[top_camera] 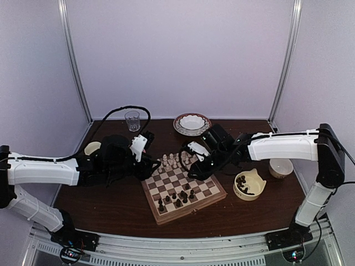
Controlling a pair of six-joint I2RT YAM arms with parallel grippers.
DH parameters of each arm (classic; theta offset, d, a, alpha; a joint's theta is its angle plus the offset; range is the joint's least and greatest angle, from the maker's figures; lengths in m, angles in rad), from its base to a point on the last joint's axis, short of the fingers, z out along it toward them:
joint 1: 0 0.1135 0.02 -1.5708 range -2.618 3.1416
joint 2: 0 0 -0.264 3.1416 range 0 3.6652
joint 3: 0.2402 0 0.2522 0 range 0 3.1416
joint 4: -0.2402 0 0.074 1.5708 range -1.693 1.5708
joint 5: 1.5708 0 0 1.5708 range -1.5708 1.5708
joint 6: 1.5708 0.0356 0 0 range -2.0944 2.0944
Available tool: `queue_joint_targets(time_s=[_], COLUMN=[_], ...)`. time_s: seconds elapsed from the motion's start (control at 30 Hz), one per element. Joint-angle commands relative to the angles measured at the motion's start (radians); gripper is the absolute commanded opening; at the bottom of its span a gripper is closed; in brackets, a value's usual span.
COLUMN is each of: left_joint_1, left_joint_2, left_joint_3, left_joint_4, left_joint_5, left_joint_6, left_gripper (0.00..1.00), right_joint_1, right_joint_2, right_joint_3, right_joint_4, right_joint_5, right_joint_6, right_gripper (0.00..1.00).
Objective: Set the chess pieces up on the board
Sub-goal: Move the pawn to e7.
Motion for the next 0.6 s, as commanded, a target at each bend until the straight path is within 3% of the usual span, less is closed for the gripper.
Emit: queue_joint_targets(time_s=[0.0,0.27,0.57], left_joint_1=[0.001,0.000,0.001], left_joint_2=[-0.017,-0.039,-0.045], left_joint_3=[0.004,-0.004,-0.005], left_joint_4=[0.039,0.030,0.028], left_joint_5=[-0.020,-0.049,-0.042], left_joint_6=[-0.010,-0.019,-0.026], left_gripper=[0.48,0.49,0.49], right_joint_1=[0.015,0.046,0.075], right_joint_2=[0.046,0.123,0.184], right_joint_3=[0.079,0.172,0.226], right_joint_4=[-0.105,-0.224,-0.258], right_joint_5=[0.000,0.106,0.103], right_joint_6=[0.033,0.118,0.124], right_gripper=[0.34,0.34,0.34])
